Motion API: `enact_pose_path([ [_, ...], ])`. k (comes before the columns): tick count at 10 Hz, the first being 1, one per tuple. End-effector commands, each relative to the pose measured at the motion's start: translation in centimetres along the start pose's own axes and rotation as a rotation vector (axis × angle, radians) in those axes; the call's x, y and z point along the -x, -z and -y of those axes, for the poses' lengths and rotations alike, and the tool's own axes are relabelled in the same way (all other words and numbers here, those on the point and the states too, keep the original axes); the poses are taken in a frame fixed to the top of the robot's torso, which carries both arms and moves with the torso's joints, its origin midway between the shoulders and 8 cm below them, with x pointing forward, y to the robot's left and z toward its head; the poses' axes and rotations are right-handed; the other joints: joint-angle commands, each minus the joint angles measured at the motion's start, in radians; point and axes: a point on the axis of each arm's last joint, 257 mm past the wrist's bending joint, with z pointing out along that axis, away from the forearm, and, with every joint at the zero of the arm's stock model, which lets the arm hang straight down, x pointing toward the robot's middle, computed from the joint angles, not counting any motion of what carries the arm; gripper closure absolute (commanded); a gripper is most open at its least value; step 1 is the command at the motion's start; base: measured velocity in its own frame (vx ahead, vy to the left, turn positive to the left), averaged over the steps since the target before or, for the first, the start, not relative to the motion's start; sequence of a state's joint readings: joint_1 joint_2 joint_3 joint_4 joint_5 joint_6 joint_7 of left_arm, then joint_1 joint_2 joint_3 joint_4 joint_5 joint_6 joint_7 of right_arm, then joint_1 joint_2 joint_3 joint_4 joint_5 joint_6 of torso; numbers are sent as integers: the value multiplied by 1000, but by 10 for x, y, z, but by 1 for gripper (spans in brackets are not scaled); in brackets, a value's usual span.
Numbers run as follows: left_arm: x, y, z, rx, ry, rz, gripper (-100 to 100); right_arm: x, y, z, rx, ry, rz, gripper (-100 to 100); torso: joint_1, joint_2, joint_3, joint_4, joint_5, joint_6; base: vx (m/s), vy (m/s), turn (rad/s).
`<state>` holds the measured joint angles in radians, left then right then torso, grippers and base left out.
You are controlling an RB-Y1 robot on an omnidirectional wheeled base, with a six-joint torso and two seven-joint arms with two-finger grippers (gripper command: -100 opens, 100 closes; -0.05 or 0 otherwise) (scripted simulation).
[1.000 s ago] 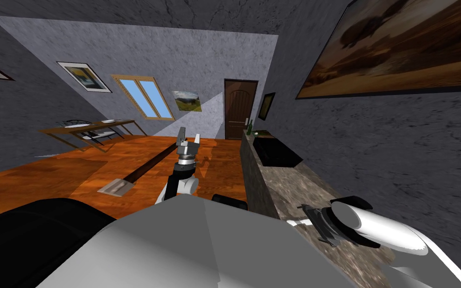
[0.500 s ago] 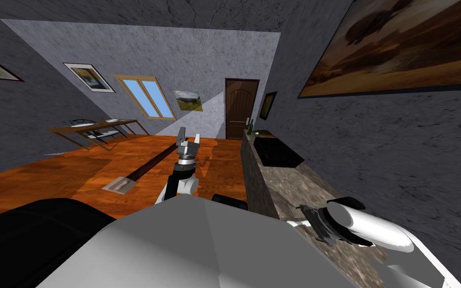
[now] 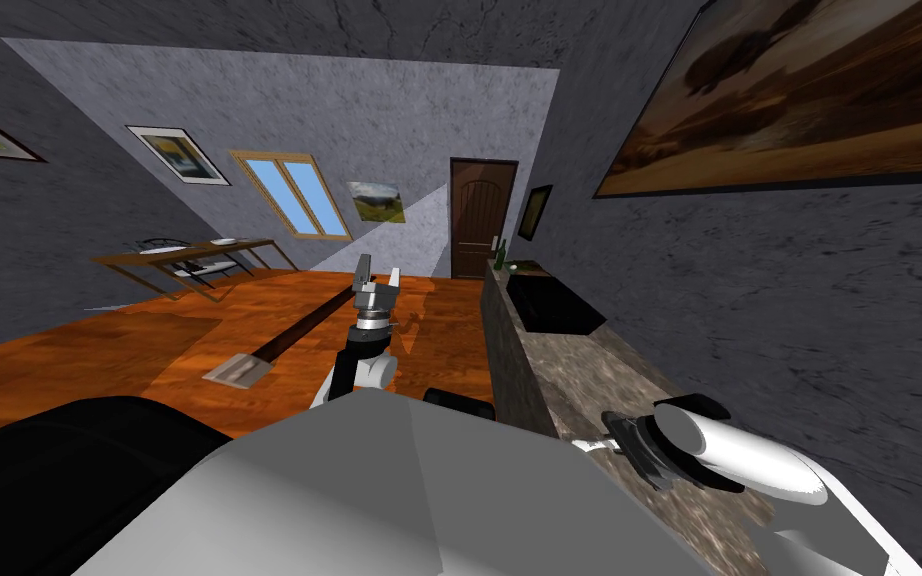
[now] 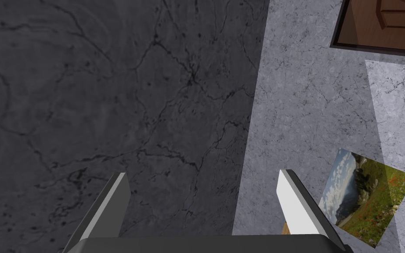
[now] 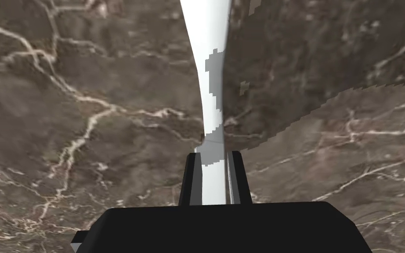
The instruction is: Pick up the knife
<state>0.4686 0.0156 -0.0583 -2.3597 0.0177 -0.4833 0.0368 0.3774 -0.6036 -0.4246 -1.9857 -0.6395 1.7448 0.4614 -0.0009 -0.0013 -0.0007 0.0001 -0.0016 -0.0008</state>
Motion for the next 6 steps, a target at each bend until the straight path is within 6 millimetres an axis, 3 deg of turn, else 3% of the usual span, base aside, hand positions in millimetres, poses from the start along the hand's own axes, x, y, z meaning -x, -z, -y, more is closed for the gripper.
enact_pose_path([
  [1, 0, 0, 0, 0, 0, 0, 0, 0, 0, 0, 0, 0, 0, 100, 0, 0, 0, 0, 0, 0, 0, 0, 0],
  [2, 0, 0, 0, 0, 0, 0, 0, 0, 0, 0, 0, 0, 0, 0, 0, 0, 0, 0, 0, 0, 0, 0, 0],
  [3, 0, 0, 0, 0, 0, 0, 0, 0, 10, -1, 4, 7, 0, 100, 0, 0, 0, 0, 0, 0, 17, 9, -44],
  [5, 0, 0, 0, 0, 0, 0, 0, 0, 11, -1, 5, 8, 1, 100, 1, -1, -1, 0, 0, 0, 20, 10, -33],
  [6, 0, 0, 0, 0, 0, 0, 0, -1, 11, -1, 3, 8, 0, 0, 1, -1, 0, 0, 0, 0, 0, 0, 0],
])
